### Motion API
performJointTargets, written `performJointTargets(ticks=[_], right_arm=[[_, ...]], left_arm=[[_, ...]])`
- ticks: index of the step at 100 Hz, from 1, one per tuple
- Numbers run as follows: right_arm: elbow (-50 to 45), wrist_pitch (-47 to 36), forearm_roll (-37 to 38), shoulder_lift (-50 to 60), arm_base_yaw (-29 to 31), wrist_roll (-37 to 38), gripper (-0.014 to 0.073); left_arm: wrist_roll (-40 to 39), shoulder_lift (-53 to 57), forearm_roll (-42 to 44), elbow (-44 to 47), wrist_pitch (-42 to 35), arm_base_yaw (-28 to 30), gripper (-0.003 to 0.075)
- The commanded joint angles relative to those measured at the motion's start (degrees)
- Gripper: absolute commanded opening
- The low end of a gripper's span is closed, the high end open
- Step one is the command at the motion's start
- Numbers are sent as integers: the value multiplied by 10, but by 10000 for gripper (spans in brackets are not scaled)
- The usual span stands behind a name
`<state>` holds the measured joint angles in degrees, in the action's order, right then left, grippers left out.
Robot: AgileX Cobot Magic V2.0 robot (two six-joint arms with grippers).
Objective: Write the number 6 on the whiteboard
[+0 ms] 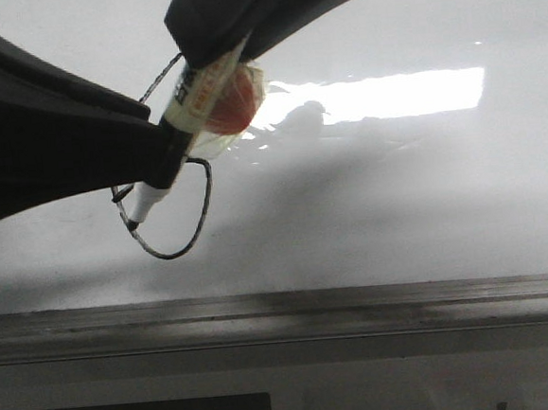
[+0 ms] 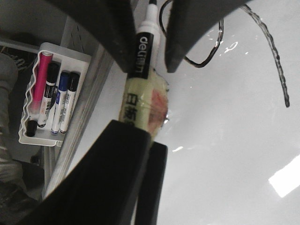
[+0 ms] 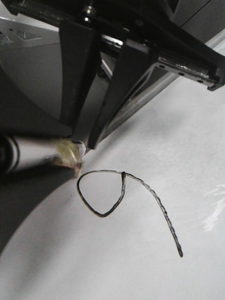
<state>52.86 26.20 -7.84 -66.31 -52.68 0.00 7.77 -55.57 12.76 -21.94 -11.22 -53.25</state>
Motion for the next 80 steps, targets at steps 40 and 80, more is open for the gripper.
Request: performJointTargets(ticks=[40, 80], right_arm=[[15, -43, -19, 14, -1, -8, -64], [15, -49, -19, 14, -17, -8, -64]], left_arm=[[-7, 1, -37, -19, -25, -3, 273], [-7, 1, -37, -19, -12, -3, 17]])
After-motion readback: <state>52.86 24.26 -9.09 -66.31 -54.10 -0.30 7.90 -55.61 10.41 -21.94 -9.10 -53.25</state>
